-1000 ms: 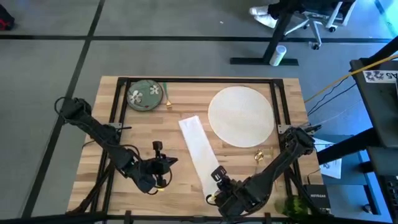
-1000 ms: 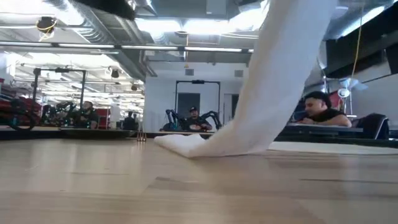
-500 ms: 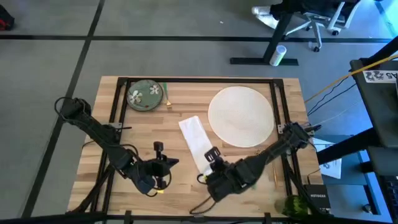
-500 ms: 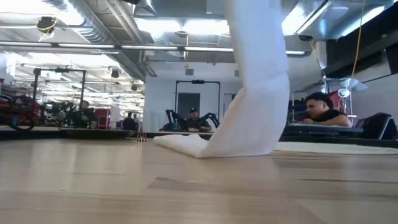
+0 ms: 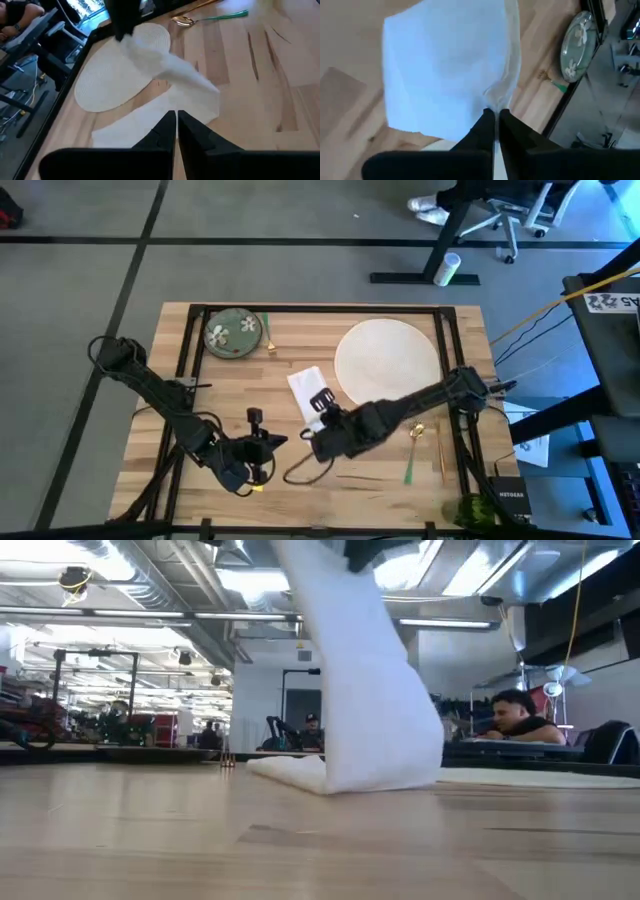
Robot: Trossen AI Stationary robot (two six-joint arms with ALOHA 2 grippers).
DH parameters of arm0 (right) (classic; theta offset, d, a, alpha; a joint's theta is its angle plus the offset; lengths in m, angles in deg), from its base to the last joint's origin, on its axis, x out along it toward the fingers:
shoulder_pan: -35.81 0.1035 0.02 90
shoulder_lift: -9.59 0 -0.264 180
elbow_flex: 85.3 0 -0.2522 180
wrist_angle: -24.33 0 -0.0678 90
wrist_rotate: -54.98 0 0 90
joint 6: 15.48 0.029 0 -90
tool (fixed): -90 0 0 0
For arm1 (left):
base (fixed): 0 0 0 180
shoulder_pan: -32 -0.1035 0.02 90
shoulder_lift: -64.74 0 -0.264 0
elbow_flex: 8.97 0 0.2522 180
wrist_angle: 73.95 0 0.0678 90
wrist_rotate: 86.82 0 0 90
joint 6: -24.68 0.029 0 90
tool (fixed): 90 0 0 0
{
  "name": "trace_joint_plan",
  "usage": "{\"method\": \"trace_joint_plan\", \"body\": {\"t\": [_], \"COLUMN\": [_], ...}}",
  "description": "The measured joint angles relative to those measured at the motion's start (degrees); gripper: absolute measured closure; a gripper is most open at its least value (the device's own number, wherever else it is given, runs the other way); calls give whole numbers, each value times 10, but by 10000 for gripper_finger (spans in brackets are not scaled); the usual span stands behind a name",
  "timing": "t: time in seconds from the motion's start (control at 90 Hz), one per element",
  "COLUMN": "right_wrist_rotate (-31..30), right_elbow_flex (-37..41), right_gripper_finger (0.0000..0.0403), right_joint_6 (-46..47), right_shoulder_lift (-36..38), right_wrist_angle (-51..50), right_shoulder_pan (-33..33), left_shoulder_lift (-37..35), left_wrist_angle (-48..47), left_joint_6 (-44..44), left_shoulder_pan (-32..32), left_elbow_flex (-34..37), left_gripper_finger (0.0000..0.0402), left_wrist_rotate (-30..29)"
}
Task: Set table place
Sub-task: Fold the white table napkin
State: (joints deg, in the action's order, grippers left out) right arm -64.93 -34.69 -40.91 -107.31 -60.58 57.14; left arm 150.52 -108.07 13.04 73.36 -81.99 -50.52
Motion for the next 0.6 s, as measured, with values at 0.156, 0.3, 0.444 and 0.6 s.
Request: {"method": "trace_joint_plan", "body": {"t": [0.156,0.3,0.444,0.6], "right_wrist_rotate": [2,24,63,93], "right_elbow_flex": [0,9,47,96], "right_gripper_finger": [403,403,403,403], "right_joint_6": [-49,-89,-135,-163], "right_shoulder_lift": [0,0,-1,-2], "right_wrist_angle": [27,46,91,151], "right_shoulder_pan": [-34,-71,-111,-152], "left_shoulder_lift": [0,0,0,0], "left_wrist_angle": [0,0,0,0], "left_joint_6": [2,3,4,5], "left_shoulder_pan": [3,8,14,15], "left_elbow_flex": [0,0,0,0], "left_gripper_finger": [402,402,402,402], "left_wrist_rotate": [-4,-10,-21,-24]}}
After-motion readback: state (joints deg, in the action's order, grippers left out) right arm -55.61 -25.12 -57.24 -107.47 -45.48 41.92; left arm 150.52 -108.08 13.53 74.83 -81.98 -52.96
